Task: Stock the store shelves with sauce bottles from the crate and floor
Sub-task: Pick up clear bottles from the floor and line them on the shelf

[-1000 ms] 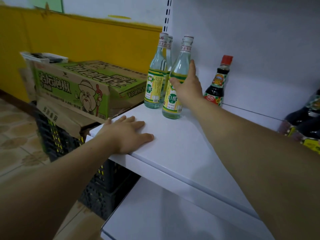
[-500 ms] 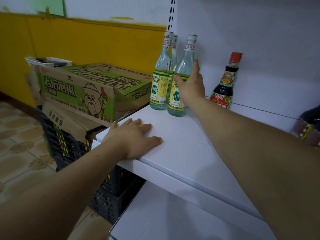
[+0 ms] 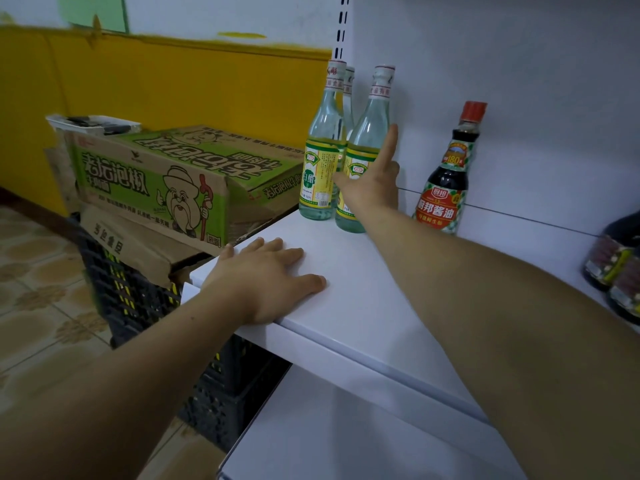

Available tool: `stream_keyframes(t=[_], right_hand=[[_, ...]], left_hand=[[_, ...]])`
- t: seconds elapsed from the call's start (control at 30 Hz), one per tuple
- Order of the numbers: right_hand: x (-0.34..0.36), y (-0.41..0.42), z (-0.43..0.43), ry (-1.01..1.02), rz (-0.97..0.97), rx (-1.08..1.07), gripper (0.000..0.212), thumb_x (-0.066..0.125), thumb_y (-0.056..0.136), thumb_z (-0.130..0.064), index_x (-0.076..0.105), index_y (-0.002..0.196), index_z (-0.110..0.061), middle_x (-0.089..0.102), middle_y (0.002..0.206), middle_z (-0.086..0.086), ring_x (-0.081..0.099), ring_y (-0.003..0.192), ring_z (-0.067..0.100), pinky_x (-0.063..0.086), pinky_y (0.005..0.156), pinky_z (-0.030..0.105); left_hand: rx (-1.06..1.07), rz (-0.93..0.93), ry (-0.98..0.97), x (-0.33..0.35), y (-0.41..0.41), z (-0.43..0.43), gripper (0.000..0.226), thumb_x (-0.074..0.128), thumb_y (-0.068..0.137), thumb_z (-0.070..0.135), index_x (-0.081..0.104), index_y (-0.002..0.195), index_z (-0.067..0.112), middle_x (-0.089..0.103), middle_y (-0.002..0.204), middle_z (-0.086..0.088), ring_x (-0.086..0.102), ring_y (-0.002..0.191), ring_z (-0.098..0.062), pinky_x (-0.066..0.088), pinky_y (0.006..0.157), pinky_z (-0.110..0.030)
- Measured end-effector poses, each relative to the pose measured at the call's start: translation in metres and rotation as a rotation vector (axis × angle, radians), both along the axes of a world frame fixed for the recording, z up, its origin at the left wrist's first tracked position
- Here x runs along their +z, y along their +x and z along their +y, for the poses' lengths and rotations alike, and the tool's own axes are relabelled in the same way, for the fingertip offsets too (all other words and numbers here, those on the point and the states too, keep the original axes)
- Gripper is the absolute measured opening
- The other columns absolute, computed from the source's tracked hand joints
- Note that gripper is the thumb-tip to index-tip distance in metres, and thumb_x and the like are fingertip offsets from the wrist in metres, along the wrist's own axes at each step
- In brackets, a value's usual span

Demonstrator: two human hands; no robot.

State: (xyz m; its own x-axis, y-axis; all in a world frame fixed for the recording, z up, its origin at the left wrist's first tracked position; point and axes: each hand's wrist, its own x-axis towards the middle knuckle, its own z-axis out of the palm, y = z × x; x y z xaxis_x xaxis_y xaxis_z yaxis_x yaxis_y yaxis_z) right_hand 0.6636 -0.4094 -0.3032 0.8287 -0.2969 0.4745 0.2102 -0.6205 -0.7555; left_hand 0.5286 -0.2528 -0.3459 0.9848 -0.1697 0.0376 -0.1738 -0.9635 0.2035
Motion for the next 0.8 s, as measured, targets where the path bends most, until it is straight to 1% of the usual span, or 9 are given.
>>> stream_keyframes(t=[0.1, 0.17, 0.27, 0.4, 0.47, 0.57, 0.63, 0.7, 0.8], right_hand=[[-0.004, 0.002, -0.001, -0.005, -0.016, 0.008, 0.111, 0.076, 0.08, -0.033, -0.009, 0.151, -0.038, 0.041, 0.132, 0.01, 0.06, 0.104, 0.026, 0.05, 0.084, 0.037], [-0.002, 0.0, -0.003, 0.001, -0.004, 0.022, 0.114, 0.077, 0.078, -0.035, -0.01, 0.151, -0.037, 0.033, 0.144, 0.011, 0.054, 0.116, 0.025, 0.048, 0.093, 0.039], [0.004, -0.016, -0.006, -0.038, 0.048, -0.009, 0.117, 0.077, 0.077, -0.042, -0.012, 0.151, -0.036, 0.011, 0.159, 0.012, 0.032, 0.141, 0.032, 0.038, 0.109, 0.048], [0.015, -0.058, -0.007, -0.242, 0.104, 0.029, 0.107, 0.07, 0.08, -0.052, -0.003, 0.154, -0.03, 0.001, 0.162, 0.01, 0.01, 0.148, 0.029, 0.025, 0.115, 0.045], [0.024, -0.083, 0.001, -0.329, 0.098, 0.088, 0.101, 0.067, 0.081, -0.056, 0.005, 0.155, -0.026, 0.005, 0.162, 0.01, 0.01, 0.148, 0.029, 0.024, 0.115, 0.045], [0.034, -0.124, 0.024, -0.422, 0.134, 0.21, 0.097, 0.061, 0.082, -0.062, 0.011, 0.155, -0.023, 0.009, 0.161, 0.007, 0.012, 0.148, 0.029, 0.023, 0.117, 0.045], [0.035, -0.156, 0.048, -0.441, 0.173, 0.33, 0.093, 0.059, 0.085, -0.063, 0.011, 0.155, -0.024, 0.006, 0.163, 0.004, 0.01, 0.149, 0.028, 0.022, 0.117, 0.047], [0.033, -0.187, 0.078, -0.442, 0.21, 0.45, 0.091, 0.058, 0.086, -0.063, 0.012, 0.155, -0.025, 0.006, 0.163, 0.002, 0.011, 0.148, 0.028, 0.022, 0.117, 0.049], [0.018, -0.238, 0.124, -0.453, 0.272, 0.621, 0.09, 0.058, 0.085, -0.064, 0.015, 0.154, -0.027, 0.009, 0.163, 0.002, 0.017, 0.147, 0.029, 0.028, 0.115, 0.048]], left_hand=[[0.008, -0.003, -0.016, -0.002, 0.002, 0.001, 0.072, 0.03, 0.084, 0.073, 0.022, 0.147, 0.039, 0.012, 0.16, 0.008, 0.006, 0.147, -0.013, 0.002, 0.117, -0.049], [0.011, 0.003, -0.038, -0.002, 0.004, 0.001, 0.074, 0.031, 0.084, 0.074, 0.019, 0.149, 0.039, 0.009, 0.16, 0.008, 0.005, 0.147, -0.013, 0.001, 0.117, -0.049], [0.01, 0.008, -0.128, 0.0, 0.005, 0.004, 0.072, 0.039, 0.085, 0.07, 0.026, 0.147, 0.038, 0.012, 0.16, 0.008, 0.009, 0.147, -0.013, 0.002, 0.117, -0.051], [0.086, 0.015, -0.289, 0.017, -0.016, 0.017, 0.073, 0.052, 0.08, 0.069, 0.038, 0.143, 0.034, 0.024, 0.157, 0.005, 0.025, 0.143, -0.021, 0.016, 0.115, -0.052], [0.135, 0.034, -0.333, 0.022, -0.04, 0.032, 0.07, 0.054, 0.083, 0.063, 0.036, 0.144, 0.033, 0.024, 0.157, 0.004, 0.028, 0.141, -0.025, 0.018, 0.115, -0.053], [0.179, 0.064, -0.279, 0.02, -0.086, 0.062, 0.073, 0.054, 0.085, 0.061, 0.03, 0.147, 0.031, 0.024, 0.157, 0.002, 0.031, 0.14, -0.026, 0.025, 0.113, -0.052], [0.242, 0.104, -0.25, 0.016, -0.124, 0.082, 0.074, 0.054, 0.085, 0.061, 0.026, 0.148, 0.034, 0.019, 0.159, 0.001, 0.025, 0.143, -0.026, 0.024, 0.113, -0.051], [0.326, 0.126, -0.231, 0.01, -0.165, 0.099, 0.075, 0.054, 0.086, 0.06, 0.025, 0.149, 0.032, 0.014, 0.16, 0.0, 0.017, 0.145, -0.025, 0.023, 0.115, -0.045], [0.438, 0.126, -0.245, -0.005, -0.231, 0.122, 0.074, 0.056, 0.087, 0.054, 0.025, 0.15, 0.029, 0.016, 0.159, -0.003, 0.02, 0.144, -0.025, 0.025, 0.112, -0.037]])
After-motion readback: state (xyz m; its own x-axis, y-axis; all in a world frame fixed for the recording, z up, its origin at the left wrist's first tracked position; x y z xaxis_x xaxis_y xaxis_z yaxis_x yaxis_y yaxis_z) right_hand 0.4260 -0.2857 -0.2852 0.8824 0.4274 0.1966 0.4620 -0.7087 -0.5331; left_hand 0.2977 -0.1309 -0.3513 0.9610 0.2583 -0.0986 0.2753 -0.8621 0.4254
